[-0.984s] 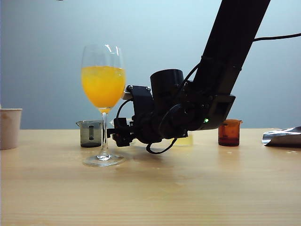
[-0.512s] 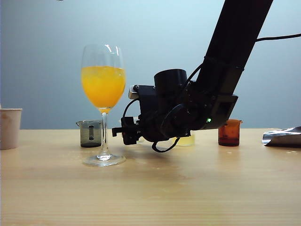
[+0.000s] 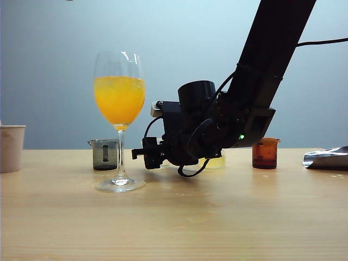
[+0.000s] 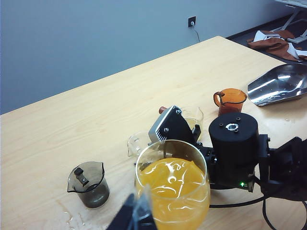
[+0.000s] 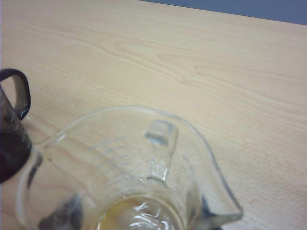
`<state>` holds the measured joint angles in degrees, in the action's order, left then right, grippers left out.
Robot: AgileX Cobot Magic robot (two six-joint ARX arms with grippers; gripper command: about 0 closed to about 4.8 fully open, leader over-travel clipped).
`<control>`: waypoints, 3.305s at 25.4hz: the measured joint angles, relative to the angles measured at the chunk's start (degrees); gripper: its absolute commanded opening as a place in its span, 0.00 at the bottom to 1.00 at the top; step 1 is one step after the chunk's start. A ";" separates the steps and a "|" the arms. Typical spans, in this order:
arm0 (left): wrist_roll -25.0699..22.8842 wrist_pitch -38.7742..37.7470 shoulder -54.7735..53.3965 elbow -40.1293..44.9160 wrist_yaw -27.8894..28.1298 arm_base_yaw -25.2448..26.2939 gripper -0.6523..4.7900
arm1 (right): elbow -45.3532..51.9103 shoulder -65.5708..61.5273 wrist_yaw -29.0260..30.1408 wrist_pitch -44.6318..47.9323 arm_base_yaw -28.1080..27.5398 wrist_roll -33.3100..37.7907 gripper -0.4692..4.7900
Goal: Pick up the second measuring cup from the left, pour the orange juice inside into the goblet, and finally put the measuring cup back in its original place.
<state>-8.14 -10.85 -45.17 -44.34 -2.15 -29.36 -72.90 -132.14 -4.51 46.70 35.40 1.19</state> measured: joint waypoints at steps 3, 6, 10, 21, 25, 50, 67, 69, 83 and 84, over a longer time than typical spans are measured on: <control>0.00 0.00 0.00 0.00 0.00 0.00 0.11 | 0.02 -0.61 0.02 1.95 -0.04 0.28 0.29; 0.00 0.00 0.00 0.00 0.02 0.00 0.11 | 0.11 -1.31 0.04 3.98 -0.09 0.28 0.29; 0.00 0.00 0.00 0.00 0.00 0.00 0.11 | 0.13 -1.29 0.22 3.76 -0.09 0.28 0.30; -0.02 0.00 0.00 0.00 0.00 0.00 0.11 | 0.17 -1.29 0.52 1.84 -0.09 0.28 0.83; 0.00 0.00 0.00 0.00 0.00 0.00 0.11 | 0.11 -0.98 1.66 -0.13 -0.09 0.24 0.83; 0.28 0.11 2.51 0.00 -0.02 0.00 0.11 | 12.87 13.35 3.23 -11.91 0.22 0.46 0.08; 5.97 -18.16 29.07 0.52 0.00 0.00 0.11 | 33.31 70.40 6.34 -43.91 1.38 1.79 0.08; 7.72 -19.08 33.20 2.78 -0.04 0.00 0.11 | 35.21 77.07 6.01 -46.38 1.42 2.01 0.08; 14.40 -12.17 38.77 17.99 -0.13 0.00 0.11 | 47.95 110.44 5.79 -62.95 1.40 2.23 0.08; 14.40 -9.57 38.80 19.52 -0.15 0.00 0.11 | 49.31 111.84 5.79 -62.84 1.40 2.51 0.08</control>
<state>6.26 -20.43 -6.37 -24.82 -2.31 -29.36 -23.59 -20.29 1.28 -16.14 36.80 3.70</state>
